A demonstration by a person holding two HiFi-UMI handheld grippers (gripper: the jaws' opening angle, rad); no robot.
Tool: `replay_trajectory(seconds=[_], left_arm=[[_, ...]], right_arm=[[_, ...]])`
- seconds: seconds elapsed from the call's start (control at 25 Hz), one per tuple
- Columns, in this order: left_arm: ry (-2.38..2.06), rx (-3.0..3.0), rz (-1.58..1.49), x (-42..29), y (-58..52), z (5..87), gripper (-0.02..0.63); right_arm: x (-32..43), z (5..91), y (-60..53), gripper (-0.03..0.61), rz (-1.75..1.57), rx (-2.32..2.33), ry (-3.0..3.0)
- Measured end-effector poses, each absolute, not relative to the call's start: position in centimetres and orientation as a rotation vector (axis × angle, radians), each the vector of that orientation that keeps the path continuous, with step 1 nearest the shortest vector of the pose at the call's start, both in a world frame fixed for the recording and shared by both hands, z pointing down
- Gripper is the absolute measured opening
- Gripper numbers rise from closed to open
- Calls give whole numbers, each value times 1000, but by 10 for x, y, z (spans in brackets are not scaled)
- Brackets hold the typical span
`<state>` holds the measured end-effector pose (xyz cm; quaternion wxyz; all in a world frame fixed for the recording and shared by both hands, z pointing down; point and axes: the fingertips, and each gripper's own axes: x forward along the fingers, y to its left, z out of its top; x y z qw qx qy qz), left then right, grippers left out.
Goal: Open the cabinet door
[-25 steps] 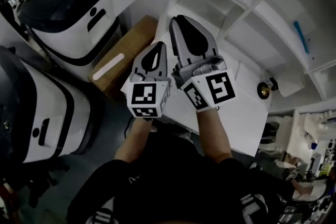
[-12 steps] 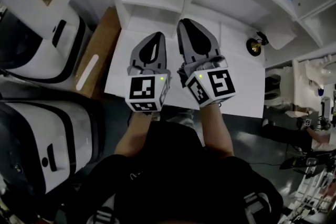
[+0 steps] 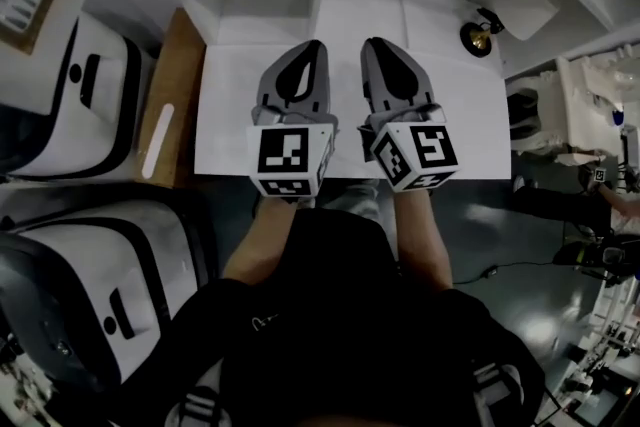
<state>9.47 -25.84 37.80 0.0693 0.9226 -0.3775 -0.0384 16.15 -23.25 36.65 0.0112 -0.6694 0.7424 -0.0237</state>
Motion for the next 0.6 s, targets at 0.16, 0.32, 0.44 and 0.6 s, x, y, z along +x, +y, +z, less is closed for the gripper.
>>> replay_trajectory(seconds=[0.16, 0.32, 0.44, 0.6], left_arm=[[-1091, 2821, -119, 111, -250, 377, 11], [-1052, 2833, -97, 119, -244, 384, 11], [-1033, 2837, -92, 124, -240, 386, 11], [-1026, 2832, -92, 129, -239, 387, 11]], right_arm=[[181, 375, -220, 40, -63, -2172, 2272], [192, 384, -213, 32, -84, -2219, 2233], [191, 387, -210, 32, -85, -2226, 2239], [190, 389, -209, 32, -82, -2223, 2260]])
